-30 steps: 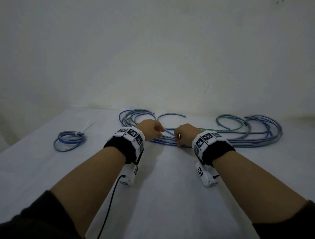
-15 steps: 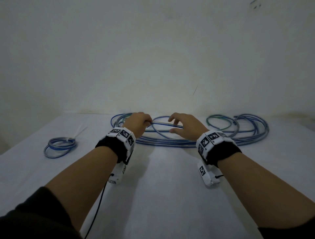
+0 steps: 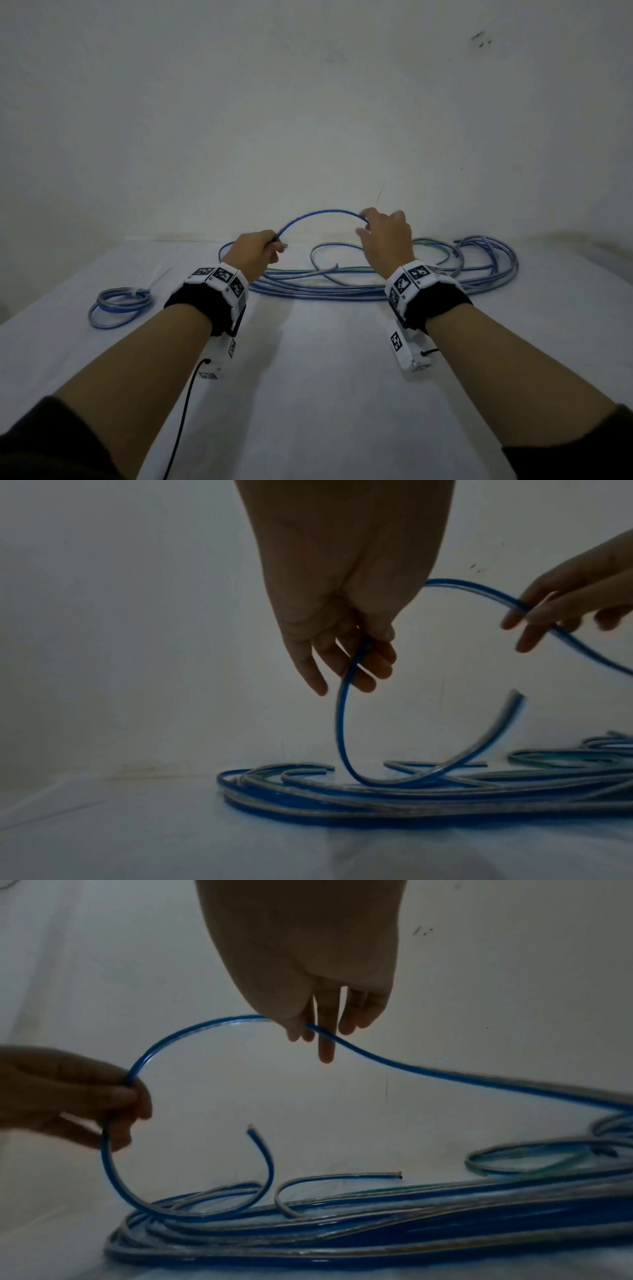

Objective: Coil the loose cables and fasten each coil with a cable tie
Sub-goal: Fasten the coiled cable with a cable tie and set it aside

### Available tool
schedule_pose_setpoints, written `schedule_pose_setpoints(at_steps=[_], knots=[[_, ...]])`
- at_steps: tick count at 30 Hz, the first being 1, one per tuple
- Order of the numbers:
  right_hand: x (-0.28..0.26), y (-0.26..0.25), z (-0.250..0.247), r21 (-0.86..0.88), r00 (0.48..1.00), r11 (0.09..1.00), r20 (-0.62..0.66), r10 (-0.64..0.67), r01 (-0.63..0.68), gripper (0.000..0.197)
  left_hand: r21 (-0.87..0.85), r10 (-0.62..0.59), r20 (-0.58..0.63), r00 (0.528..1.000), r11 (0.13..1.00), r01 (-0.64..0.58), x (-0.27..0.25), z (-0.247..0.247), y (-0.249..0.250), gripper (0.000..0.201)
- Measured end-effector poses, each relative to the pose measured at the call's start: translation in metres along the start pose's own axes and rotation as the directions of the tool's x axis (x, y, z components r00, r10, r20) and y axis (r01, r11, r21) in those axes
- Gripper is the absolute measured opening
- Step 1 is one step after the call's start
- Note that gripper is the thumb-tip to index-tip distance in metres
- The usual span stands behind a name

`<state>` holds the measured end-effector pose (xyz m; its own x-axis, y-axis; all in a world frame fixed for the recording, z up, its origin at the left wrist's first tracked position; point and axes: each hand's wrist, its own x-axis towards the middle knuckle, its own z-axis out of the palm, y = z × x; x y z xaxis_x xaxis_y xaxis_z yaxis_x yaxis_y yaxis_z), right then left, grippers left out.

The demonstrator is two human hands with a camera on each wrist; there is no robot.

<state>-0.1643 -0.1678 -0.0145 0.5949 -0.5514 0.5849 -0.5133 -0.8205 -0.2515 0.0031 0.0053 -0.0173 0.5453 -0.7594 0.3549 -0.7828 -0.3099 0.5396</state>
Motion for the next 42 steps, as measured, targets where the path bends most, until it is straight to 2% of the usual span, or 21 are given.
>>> schedule_pose_setpoints(at_steps=[2,4,7,10,14,16,18,19,21,23,25,27,28,29,31,32,34,37,40,42], knots=[[-0.002,-0.008,-0.001,-0.049,0.999,0.998,-0.018,-0.048,0.047,0.049,-0.02,0.042,-0.001,0.999,0.999,-0.042,-0.001,-0.001,0.009,0.02],[-0.003,-0.014,-0.001,0.03,0.991,0.995,-0.096,-0.094,0.097,0.054,-0.017,0.094,0.005,0.996,0.995,-0.093,-0.001,-0.003,0.017,0.02],[-0.005,-0.02,0.0,0.08,0.956,0.97,-0.202,-0.212,0.232,0.051,0.021,0.16,0.008,0.987,0.987,-0.16,-0.002,-0.006,0.025,0.022],[-0.004,-0.023,-0.003,0.134,0.947,0.954,-0.218,-0.234,0.267,0.028,-0.01,0.198,-0.012,0.98,0.98,-0.198,-0.002,-0.008,0.029,0.023],[-0.004,-0.022,-0.005,0.339,0.972,0.926,-0.213,-0.098,0.168,0.018,-0.124,0.158,0.015,0.987,0.98,-0.155,-0.005,-0.01,0.028,0.021],[-0.001,-0.018,-0.005,0.474,0.98,0.88,-0.189,0.069,0.03,0.018,-0.176,0.123,0.131,0.984,0.979,-0.099,-0.007,-0.01,0.023,0.022],[0.004,-0.011,-0.005,0.567,0.966,0.814,-0.116,0.229,-0.125,0.019,-0.244,0.075,0.272,0.959,0.97,-0.006,-0.01,-0.01,0.016,0.025],[0.006,-0.008,-0.004,0.585,0.958,0.791,-0.081,0.274,-0.177,0.02,-0.278,0.054,0.321,0.945,0.96,0.04,-0.012,-0.01,0.013,0.025],[0.007,-0.002,-0.002,0.576,0.956,0.783,-0.01,0.292,-0.233,0.021,-0.343,0.038,0.346,0.937,0.935,0.088,-0.013,-0.01,0.011,0.025],[0.003,0.0,-0.001,0.504,0.97,0.834,0.038,0.239,-0.226,0.032,-0.4,0.053,0.276,0.96,0.914,0.065,-0.014,-0.012,0.016,0.026],[-0.001,0.002,0.0,0.422,0.984,0.889,0.079,0.161,-0.179,0.047,-0.423,0.073,0.112,0.991,0.906,-0.019,-0.012,-0.014,0.024,0.027],[-0.005,0.003,0.0,0.366,0.986,0.918,0.108,0.124,-0.156,0.044,-0.427,0.083,-0.045,0.996,0.899,-0.094,-0.008,-0.016,0.031,0.03],[-0.006,0.003,0.0,0.351,0.986,0.924,0.115,0.117,-0.151,0.039,-0.422,0.087,-0.082,0.993,0.899,-0.114,-0.006,-0.017,0.034,0.03],[-0.007,0.002,0.0,0.366,0.987,0.92,0.12,0.102,-0.14,0.036,-0.413,0.095,-0.093,0.991,0.902,-0.125,-0.005,-0.018,0.037,0.03],[-0.01,-0.003,-0.001,0.466,0.992,0.88,0.123,0.035,-0.089,0.05,-0.406,0.106,-0.072,0.992,0.905,-0.126,-0.004,-0.019,0.043,0.03],[-0.01,-0.005,0.0,0.499,0.995,0.865,0.097,0.003,-0.051,0.059,-0.414,0.106,-0.054,0.993,0.903,-0.119,-0.003,-0.019,0.046,0.03],[-0.01,-0.007,-0.001,0.442,1.0,0.897,-0.005,-0.018,0.018,0.065,-0.417,0.108,-0.015,0.994,0.903,-0.104,-0.003,-0.02,0.051,0.03],[-0.008,-0.011,-0.005,0.29,0.986,0.952,-0.16,-0.058,0.103,0.057,-0.383,0.12,0.044,0.992,0.919,-0.094,-0.004,-0.021,0.057,0.03],[-0.005,-0.02,-0.003,0.309,0.964,0.918,-0.166,-0.207,0.25,0.034,-0.33,0.142,0.038,0.989,0.936,-0.122,-0.005,-0.021,0.062,0.029],[-0.003,-0.021,-0.002,0.383,0.953,0.879,-0.219,-0.211,0.283,0.026,-0.338,0.142,0.052,0.988,0.934,-0.117,-0.005,-0.019,0.062,0.029]])
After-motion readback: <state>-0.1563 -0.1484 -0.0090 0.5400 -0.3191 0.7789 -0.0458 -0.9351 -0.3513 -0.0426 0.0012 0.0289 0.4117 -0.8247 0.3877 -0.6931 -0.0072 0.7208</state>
